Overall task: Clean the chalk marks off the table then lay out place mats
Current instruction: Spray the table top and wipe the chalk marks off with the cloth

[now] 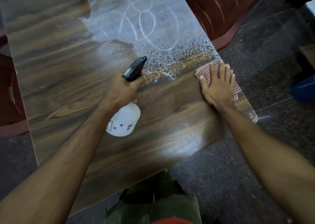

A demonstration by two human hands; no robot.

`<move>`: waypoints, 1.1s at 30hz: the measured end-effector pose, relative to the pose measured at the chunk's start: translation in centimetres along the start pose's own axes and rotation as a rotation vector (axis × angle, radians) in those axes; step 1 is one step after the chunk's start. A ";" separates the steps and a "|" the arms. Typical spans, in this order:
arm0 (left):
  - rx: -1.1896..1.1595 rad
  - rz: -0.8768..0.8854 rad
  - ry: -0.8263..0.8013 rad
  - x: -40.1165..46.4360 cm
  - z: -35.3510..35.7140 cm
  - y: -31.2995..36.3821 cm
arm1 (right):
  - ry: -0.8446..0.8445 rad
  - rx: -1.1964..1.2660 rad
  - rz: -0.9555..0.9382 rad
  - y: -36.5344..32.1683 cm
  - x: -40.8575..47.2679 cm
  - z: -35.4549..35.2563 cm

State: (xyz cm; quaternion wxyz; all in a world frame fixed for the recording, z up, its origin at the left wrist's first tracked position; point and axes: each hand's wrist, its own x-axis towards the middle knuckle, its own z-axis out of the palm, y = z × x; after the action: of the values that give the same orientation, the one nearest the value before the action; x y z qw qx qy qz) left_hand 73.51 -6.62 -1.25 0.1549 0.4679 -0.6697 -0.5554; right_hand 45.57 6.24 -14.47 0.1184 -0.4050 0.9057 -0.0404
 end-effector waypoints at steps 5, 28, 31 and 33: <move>-0.040 -0.012 0.023 1.3 -1.3 -0.1 | -0.007 -0.017 -0.010 -5.2 5.5 0.1; 0.003 -0.024 -0.027 5.7 -5.8 -0.8 | -0.029 -0.049 -0.231 -15.0 6.8 1.5; 0.003 -0.029 -0.024 5.9 -6.2 -0.7 | -0.024 -0.066 -0.431 -16.9 0.5 3.0; -0.009 -0.043 -0.009 5.9 -6.8 -0.9 | -0.015 -0.076 -0.487 -15.7 -2.5 3.5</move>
State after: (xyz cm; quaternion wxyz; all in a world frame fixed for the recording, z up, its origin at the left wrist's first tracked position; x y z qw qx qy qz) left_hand 75.79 -15.35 -1.66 0.1418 0.4790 -0.6576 -0.5639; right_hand 59.41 -2.32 -14.75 0.0965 -0.6158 0.7813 -0.0308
